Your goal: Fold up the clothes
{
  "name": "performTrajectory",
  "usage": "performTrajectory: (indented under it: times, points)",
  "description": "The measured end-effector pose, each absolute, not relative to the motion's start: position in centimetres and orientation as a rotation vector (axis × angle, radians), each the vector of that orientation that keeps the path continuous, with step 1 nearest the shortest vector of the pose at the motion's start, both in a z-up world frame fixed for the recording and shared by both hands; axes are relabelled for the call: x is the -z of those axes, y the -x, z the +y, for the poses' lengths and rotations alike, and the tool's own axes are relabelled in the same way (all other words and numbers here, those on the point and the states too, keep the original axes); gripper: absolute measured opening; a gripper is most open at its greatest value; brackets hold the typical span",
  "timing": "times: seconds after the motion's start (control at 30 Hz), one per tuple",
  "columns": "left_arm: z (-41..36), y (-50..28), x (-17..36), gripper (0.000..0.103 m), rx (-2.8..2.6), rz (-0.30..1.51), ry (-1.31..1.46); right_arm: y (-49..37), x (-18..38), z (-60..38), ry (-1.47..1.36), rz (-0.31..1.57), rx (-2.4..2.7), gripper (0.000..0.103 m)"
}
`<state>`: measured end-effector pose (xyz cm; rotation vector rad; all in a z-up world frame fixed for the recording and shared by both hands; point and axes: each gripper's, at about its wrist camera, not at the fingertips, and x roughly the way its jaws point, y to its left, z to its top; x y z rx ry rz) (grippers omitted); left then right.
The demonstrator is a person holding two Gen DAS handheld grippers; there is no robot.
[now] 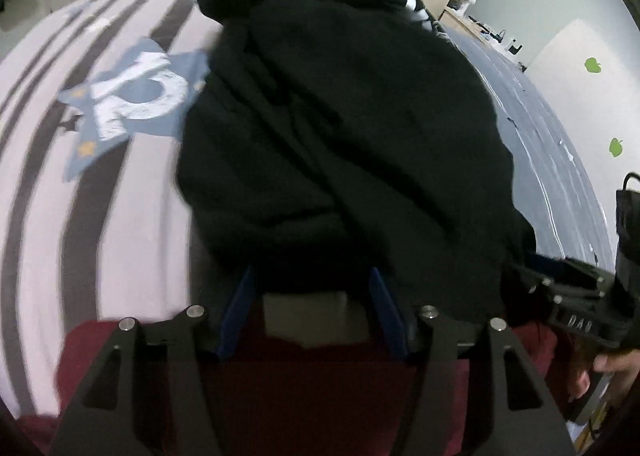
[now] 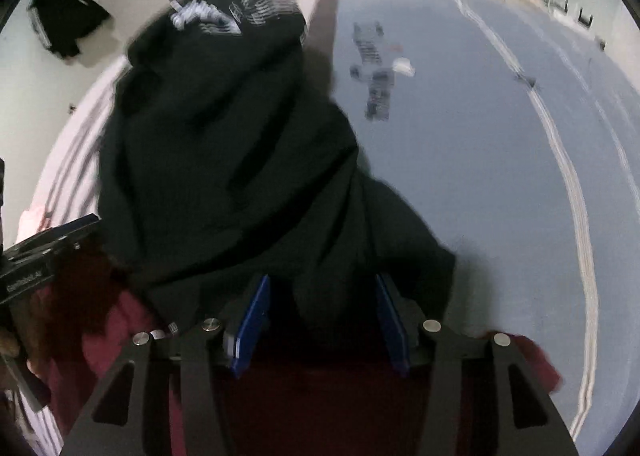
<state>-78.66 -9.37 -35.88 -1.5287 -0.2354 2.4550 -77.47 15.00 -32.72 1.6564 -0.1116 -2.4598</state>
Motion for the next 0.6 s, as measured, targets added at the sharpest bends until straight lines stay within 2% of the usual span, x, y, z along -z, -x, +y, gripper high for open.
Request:
performTrajectory:
  times: [0.03,0.07,0.1,0.13,0.17,0.2,0.3,0.43,0.47,0.53,0.57,0.6]
  points:
    - [-9.3,78.9,36.1,0.045,-2.458,-0.241,1.511,77.8,33.3,14.8,-1.669,-0.111,2.452,0.049]
    - [-9.1,79.2,36.1,0.031,-2.46,-0.228,1.5,77.9,33.7,14.6,-1.663,-0.107,2.456,0.042]
    - [-8.8,79.5,36.1,0.019,-2.463,-0.207,1.493,78.0,34.0,14.4,-1.649,-0.102,2.467,0.028]
    - [-8.5,79.7,36.0,0.016,-2.466,-0.186,1.486,78.2,34.2,14.4,-1.636,-0.113,2.481,0.021]
    - [-8.0,80.2,35.8,0.013,-2.47,-0.151,1.474,78.5,34.2,14.4,-1.628,-0.138,2.487,0.008]
    - [-7.3,81.2,34.9,0.012,-2.488,-0.109,1.447,79.0,34.1,14.5,-1.623,-0.167,2.487,0.005]
    - [-5.8,84.8,30.8,0.011,-2.563,-0.05,1.326,81.5,32.6,14.1,-1.57,-0.142,2.563,0.004]
    - [-4.8,90.2,19.7,0.011,-2.746,-0.083,0.979,87.6,26.0,15.7,-1.401,-0.208,2.774,0.004]
    - [-4.9,91.2,17.2,0.016,-2.777,-0.124,0.931,89.0,23.1,16.6,-1.307,-0.242,2.846,0.004]
    - [-5.0,93.2,14.2,0.06,-2.781,-0.197,0.94,91.2,17.5,18.7,-1.143,-0.314,2.957,0.006]
    - [-4.7,93.9,14.2,0.09,-2.73,-0.18,1.029,91.8,16.4,18.9,-1.152,-0.302,2.951,0.014]
    - [-4.4,93.8,14.8,0.091,-2.701,-0.136,1.087,92.6,15.6,19.0,-1.188,-0.27,2.926,0.038]
